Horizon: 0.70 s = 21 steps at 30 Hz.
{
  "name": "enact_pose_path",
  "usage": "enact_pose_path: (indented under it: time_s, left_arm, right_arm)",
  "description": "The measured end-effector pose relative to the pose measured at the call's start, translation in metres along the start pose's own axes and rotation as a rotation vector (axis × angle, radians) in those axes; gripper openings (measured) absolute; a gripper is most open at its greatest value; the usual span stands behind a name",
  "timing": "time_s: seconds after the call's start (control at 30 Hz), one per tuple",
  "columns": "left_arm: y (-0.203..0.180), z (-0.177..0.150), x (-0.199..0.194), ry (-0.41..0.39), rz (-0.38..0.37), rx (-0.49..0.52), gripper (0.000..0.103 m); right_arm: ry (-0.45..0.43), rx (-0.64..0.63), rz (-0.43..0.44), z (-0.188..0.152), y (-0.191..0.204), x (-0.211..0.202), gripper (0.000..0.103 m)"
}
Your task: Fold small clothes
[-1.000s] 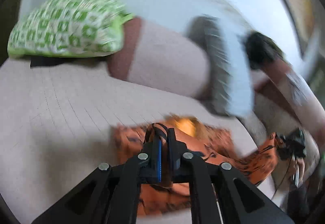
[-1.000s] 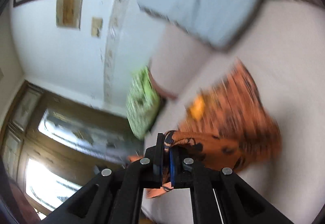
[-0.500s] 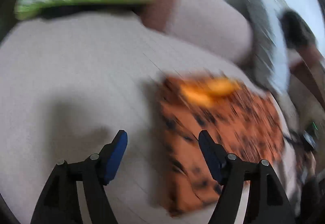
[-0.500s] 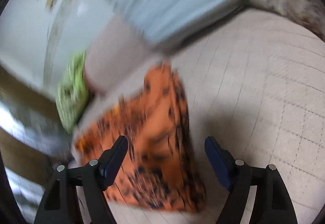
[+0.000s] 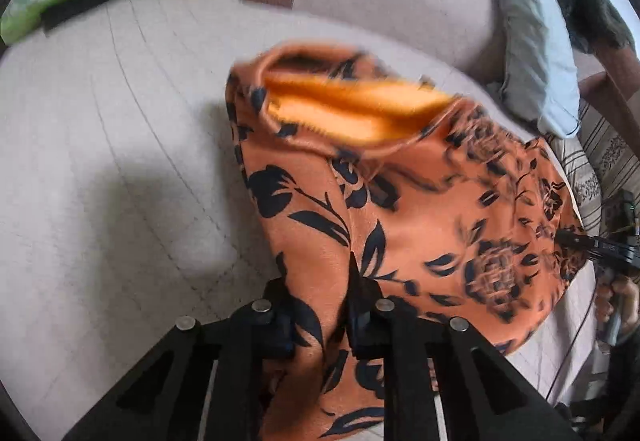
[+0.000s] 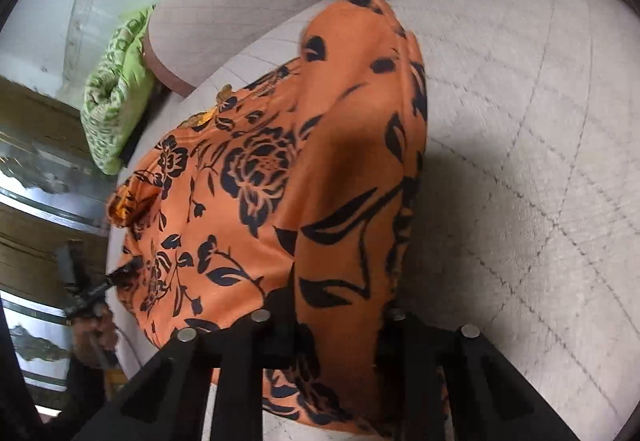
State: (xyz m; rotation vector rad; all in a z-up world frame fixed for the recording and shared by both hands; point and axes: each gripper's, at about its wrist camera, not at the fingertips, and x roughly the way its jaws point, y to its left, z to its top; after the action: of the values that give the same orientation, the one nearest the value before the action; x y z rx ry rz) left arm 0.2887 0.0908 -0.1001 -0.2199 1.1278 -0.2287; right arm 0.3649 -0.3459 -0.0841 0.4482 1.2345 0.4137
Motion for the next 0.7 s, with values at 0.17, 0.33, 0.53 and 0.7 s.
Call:
enact_pose_path:
  time_s: [0.17,0.33,0.53,0.7]
  left_arm:
    - [-0.031,-0.011,-0.088,-0.131,-0.021,0.05,0.018]
    - [-0.032,-0.088,-0.126,-0.102,-0.062,0.009,0.019]
    - [0.009,-0.173,-0.055,-0.01,-0.033,-0.074,0.042]
    - [0.021,-0.147,-0.1,-0.116,-0.042,-0.1,0.069]
  right_arm:
    - [-0.062,-0.043,0.06,-0.012,0.039,-0.061,0.021]
    - [-0.06,-0.102,0.046,-0.077,0.057,-0.13,0.021]
    - [0.073,0.015,-0.022,-0.189,0.002,-0.083,0.053]
    - [-0.098,0.042,0.003,-0.208,-0.005,-0.115,0.066]
